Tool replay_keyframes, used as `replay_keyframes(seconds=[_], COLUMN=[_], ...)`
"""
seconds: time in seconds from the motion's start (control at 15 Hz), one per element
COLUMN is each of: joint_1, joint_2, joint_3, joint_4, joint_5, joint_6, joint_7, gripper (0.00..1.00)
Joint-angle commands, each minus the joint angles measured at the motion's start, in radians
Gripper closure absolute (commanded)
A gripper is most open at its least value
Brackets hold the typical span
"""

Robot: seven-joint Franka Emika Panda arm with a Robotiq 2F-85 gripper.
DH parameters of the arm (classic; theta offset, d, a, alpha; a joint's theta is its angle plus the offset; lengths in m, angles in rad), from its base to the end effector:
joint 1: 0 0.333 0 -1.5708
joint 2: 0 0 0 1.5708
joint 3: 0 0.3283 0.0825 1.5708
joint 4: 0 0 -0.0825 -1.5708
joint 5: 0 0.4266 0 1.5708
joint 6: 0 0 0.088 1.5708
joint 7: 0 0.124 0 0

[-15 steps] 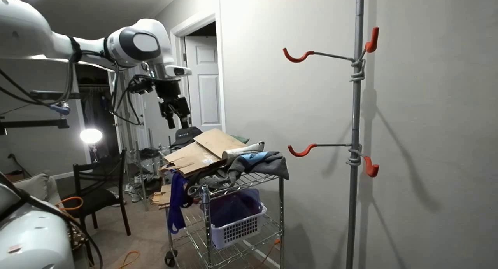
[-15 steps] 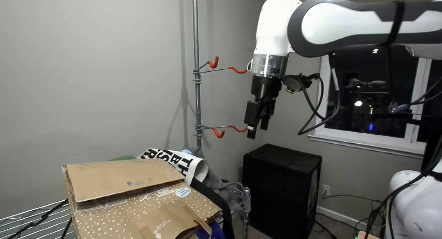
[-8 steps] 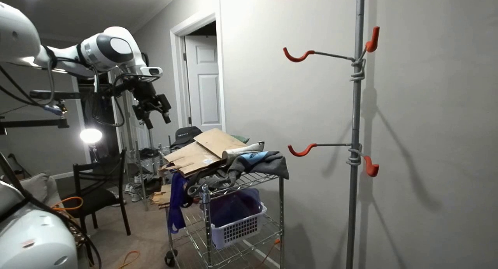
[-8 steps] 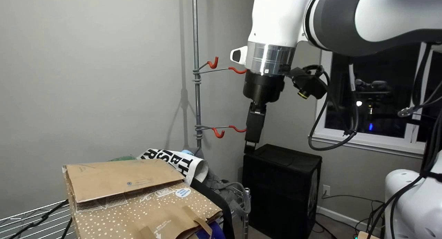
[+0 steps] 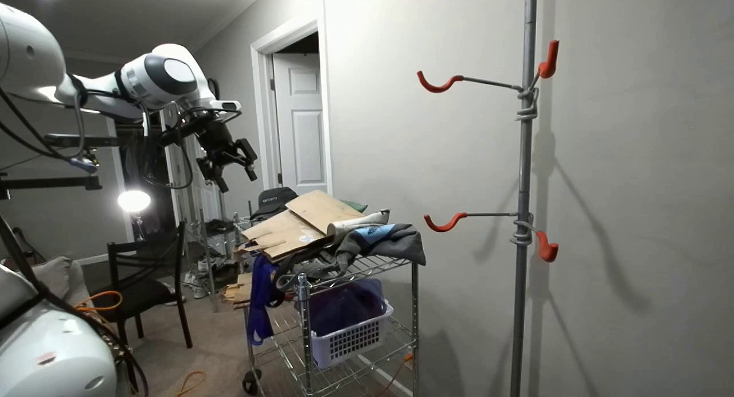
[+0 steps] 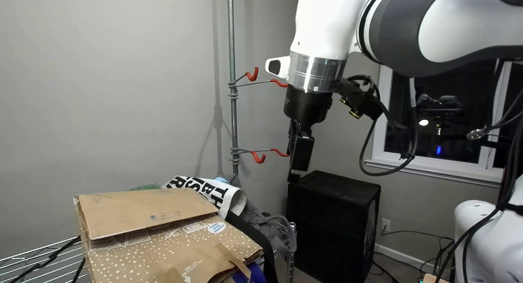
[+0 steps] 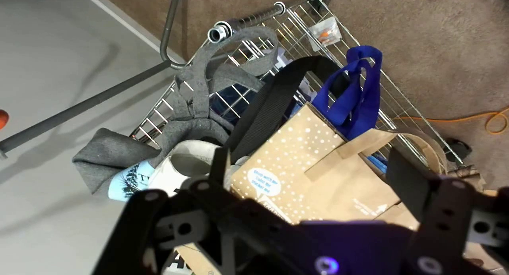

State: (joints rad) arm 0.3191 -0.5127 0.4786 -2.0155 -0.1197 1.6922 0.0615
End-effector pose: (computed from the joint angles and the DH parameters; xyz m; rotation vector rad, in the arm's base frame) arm 0.2972 0.3512 0.6393 2.6770 0.9841 0.3807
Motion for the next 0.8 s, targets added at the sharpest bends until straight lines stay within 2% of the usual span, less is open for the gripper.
replay_keyframes(seconds=[0.0, 0.2, 0.33, 0.53, 0.73], joint_1=[0.018, 0.028, 0.073, 0.131, 0.139], joint_2=[0.008, 0.007, 0.014, 0.033, 0.044], joint_3=[-0.012, 0.002, 0.032, 0.106, 0.189], joint_4=[0.005, 0.008, -0.003, -0.016, -0.056], joint_5=[-0.009, -0.027, -0.033, -0.057, -0.167], joint_6=[-0.004, 0.023, 0.085, 0.129, 0.169], joint_7=[0.009, -0.008, -0.056, -0.056, -0.055], gripper=[0.0, 0.0, 0.0, 0.0, 0.0])
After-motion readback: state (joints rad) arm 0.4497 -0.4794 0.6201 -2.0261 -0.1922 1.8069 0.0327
